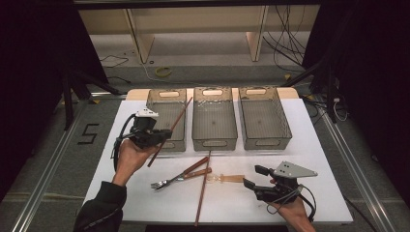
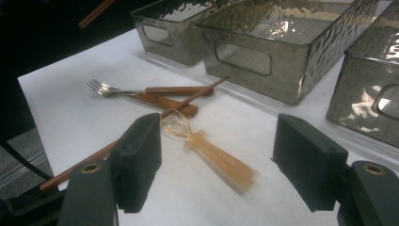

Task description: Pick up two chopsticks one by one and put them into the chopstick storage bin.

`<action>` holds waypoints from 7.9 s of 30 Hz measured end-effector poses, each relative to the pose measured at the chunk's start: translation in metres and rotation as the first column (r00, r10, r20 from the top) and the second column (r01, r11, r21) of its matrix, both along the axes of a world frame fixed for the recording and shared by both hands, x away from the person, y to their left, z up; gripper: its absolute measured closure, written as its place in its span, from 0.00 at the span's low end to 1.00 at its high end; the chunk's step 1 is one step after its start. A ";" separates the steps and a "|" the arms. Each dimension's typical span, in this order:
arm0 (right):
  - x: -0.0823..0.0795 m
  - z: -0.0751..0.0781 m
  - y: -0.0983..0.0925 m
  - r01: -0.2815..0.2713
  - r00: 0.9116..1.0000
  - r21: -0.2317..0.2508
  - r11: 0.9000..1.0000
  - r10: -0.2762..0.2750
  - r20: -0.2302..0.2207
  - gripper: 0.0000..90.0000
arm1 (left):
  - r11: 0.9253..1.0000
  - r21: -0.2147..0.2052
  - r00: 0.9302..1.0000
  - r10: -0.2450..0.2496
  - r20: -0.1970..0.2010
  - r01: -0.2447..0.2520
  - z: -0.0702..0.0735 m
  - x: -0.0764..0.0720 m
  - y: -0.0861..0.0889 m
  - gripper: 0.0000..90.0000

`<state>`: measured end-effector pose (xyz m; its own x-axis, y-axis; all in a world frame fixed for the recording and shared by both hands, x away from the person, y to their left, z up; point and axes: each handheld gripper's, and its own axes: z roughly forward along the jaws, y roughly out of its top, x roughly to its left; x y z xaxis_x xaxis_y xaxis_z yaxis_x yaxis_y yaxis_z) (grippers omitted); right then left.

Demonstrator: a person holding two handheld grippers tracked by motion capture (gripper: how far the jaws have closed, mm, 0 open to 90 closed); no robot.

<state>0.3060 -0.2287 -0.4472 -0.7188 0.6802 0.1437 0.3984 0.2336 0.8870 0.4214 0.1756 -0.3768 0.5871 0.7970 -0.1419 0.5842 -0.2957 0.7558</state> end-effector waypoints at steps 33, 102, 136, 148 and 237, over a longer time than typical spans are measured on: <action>0.001 -0.001 0.000 -0.007 1.000 0.005 1.000 0.007 -0.010 0.37 | 0.986 0.026 0.986 0.164 0.019 -0.165 -0.001 0.097 0.023 0.93; 0.001 -0.002 0.001 -0.006 1.000 0.001 1.000 0.006 -0.010 0.37 | 0.997 -0.038 0.994 0.063 -0.085 -0.066 -0.029 -0.025 -0.006 0.28; 0.000 -0.002 0.002 -0.002 1.000 -0.016 1.000 0.002 -0.012 0.37 | 0.980 0.098 0.963 -0.150 -0.223 0.175 -0.087 -0.074 -0.097 0.35; 0.001 -0.003 0.002 -0.003 1.000 -0.017 1.000 0.003 -0.012 0.37 | 0.969 0.118 0.955 -0.187 -0.231 0.218 -0.098 -0.078 -0.112 0.46; 0.001 -0.003 0.002 -0.008 1.000 -0.010 1.000 0.008 -0.021 0.37 | 0.990 0.041 0.990 -0.131 -0.056 0.134 -0.041 -0.052 -0.050 0.93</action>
